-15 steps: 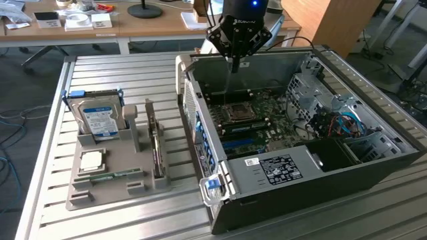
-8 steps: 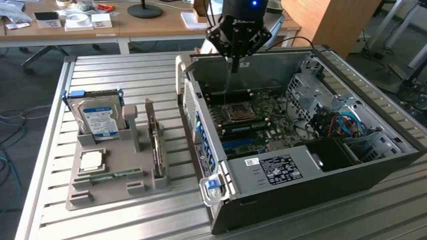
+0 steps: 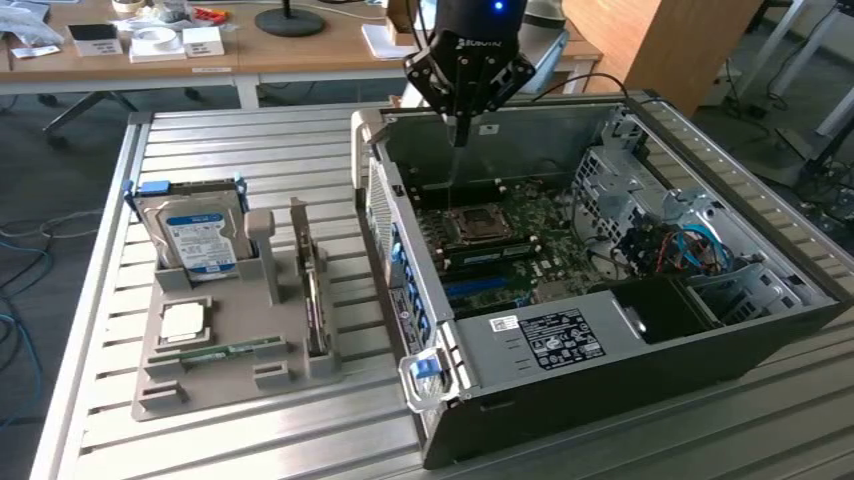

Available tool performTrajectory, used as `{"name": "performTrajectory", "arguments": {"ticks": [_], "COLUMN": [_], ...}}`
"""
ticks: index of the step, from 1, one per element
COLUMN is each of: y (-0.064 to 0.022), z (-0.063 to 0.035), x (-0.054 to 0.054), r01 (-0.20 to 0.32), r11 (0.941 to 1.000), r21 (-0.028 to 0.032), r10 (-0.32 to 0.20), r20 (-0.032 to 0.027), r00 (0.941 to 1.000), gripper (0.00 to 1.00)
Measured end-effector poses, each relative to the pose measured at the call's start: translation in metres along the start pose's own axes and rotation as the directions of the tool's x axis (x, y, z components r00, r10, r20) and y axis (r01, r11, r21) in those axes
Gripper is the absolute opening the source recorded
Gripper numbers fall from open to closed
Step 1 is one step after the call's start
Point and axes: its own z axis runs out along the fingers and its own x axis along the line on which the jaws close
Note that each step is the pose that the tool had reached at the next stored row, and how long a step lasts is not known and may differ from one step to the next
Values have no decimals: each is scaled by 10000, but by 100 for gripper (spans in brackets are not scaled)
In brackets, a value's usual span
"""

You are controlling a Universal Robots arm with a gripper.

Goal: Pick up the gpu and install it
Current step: 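Reach for the gpu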

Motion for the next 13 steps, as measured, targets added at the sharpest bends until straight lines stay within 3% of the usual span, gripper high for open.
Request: {"name": "performTrajectory", "arguments": {"ticks": [13], "y": [-12], "z": [-4], "x": [156], "r01": [0], "r11": [10000], "r21": [0], "r10": [0], "r20": [0], "r00": [10000], "gripper": [11]}}
